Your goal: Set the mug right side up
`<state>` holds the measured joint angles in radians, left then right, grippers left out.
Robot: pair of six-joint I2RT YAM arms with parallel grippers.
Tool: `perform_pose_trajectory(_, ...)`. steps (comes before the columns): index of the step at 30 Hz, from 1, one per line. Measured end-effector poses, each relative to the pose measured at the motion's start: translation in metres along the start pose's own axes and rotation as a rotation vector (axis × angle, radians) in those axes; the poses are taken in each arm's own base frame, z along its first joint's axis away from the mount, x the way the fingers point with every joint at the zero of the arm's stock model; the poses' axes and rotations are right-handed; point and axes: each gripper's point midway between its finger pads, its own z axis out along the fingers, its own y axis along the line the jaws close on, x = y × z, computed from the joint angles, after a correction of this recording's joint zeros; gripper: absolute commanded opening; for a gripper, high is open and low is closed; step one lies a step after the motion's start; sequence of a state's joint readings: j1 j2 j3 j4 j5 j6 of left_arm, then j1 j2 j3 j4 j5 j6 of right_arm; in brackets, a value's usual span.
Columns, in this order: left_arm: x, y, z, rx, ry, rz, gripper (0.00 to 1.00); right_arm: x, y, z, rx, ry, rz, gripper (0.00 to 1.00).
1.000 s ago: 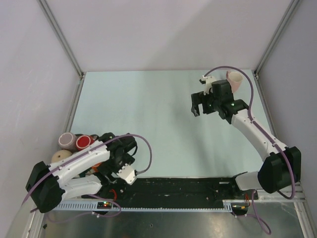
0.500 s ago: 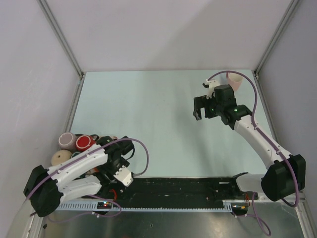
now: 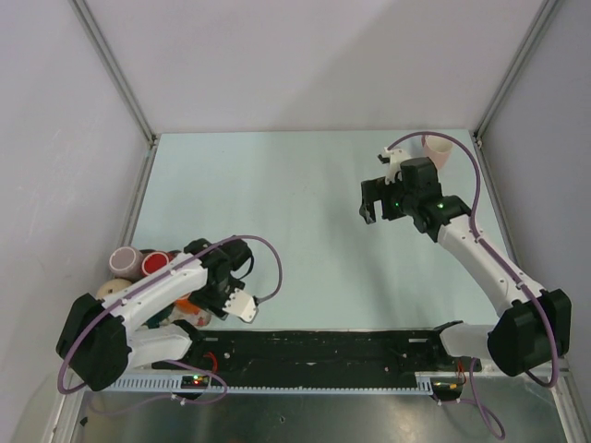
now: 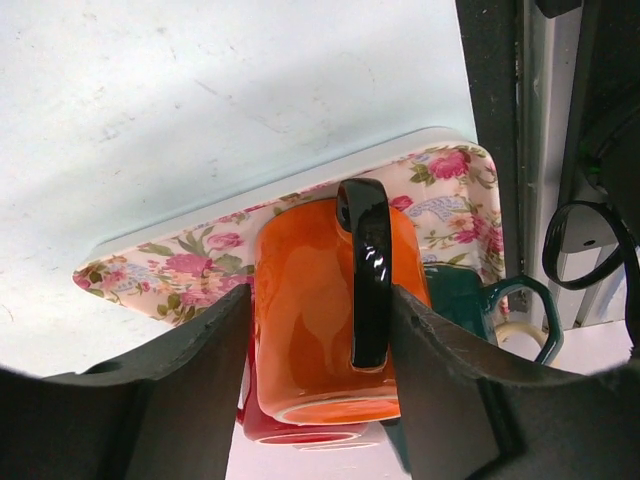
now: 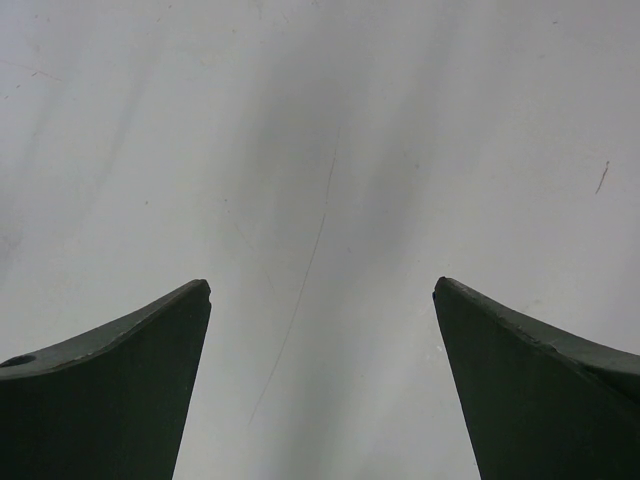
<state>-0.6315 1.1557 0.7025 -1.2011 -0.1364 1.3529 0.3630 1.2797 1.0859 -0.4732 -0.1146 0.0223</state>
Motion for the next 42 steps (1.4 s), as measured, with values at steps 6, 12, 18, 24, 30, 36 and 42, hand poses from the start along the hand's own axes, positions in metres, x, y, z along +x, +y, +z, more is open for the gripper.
perform_pose_trajectory(6, -0.001, 0.001, 0.004, -0.018, -0.004, -0.001, 0.68, 0.001, 0.002, -0.002, -0.010, -0.001, -0.001, 0.99)
perform_pose_trajectory(12, -0.004, -0.018, 0.019, -0.036, -0.010, 0.078, 0.59, 0.002, 0.006, -0.002, -0.035, 0.002, -0.005, 0.99)
perform_pose_trajectory(18, -0.004, -0.019, 0.026, -0.038, 0.000, 0.107, 0.21, 0.004, 0.009, -0.006, -0.051, -0.002, -0.008, 0.99)
perform_pose_trajectory(24, -0.003, -0.010, 0.024, -0.039, 0.020, 0.097, 0.01, 0.003, 0.011, -0.010, -0.058, -0.011, -0.009, 0.99)
perform_pose_trajectory(30, -0.024, 0.022, -0.020, -0.105, -0.100, -0.049, 0.00, -0.005, 0.017, -0.023, -0.088, -0.052, -0.016, 0.99)
perform_pose_trajectory(36, -0.055, 0.076, -0.111, -0.281, -0.362, -0.261, 0.00, -0.017, 0.032, -0.045, -0.186, -0.110, 0.016, 0.99)
perform_pose_trajectory(42, -0.054, 0.142, -0.227, -0.376, -0.732, -0.707, 0.00, -0.036, 0.046, -0.070, -0.334, -0.189, 0.120, 0.99)
